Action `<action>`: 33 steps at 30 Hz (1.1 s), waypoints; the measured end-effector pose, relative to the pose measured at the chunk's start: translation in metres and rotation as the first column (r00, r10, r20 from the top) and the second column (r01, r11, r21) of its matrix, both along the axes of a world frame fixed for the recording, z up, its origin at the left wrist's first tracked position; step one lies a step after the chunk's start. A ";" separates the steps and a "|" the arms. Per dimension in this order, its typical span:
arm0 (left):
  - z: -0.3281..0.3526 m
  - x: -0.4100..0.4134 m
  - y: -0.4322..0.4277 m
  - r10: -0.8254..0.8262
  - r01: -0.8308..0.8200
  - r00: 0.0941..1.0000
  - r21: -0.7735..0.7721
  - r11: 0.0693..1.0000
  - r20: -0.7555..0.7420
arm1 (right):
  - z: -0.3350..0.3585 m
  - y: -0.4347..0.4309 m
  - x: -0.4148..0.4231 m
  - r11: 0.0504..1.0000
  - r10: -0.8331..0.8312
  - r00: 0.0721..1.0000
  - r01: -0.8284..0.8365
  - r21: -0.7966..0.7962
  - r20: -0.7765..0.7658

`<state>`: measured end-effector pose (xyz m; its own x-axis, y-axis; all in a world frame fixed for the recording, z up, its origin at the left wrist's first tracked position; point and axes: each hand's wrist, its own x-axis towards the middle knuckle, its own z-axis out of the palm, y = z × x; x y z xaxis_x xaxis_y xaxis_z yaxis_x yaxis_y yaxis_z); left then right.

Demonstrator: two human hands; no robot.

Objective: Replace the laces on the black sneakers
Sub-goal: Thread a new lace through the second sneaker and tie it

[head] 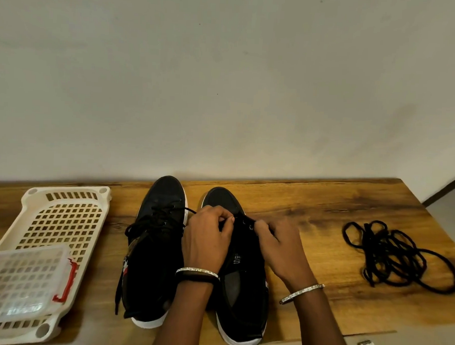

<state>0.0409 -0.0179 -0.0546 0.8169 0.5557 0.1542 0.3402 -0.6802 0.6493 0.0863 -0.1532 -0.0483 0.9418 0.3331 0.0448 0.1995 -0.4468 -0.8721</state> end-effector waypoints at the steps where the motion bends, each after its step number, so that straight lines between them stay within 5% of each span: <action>1: -0.001 0.001 0.000 -0.006 0.006 1.000 -0.003 1.000 -0.006 | -0.001 0.000 0.000 1.000 0.019 1.000 -0.018 0.022 -0.016; 20: -0.005 0.009 -0.002 -0.071 0.073 0.997 0.065 0.995 -0.021 | -0.005 -0.002 0.001 0.941 0.071 0.925 0.061 0.332 -0.373; 33: -0.007 0.006 0.001 -0.071 0.071 0.997 0.052 0.996 -0.005 | -0.029 0.018 0.000 0.907 -0.062 0.961 0.167 0.386 -0.270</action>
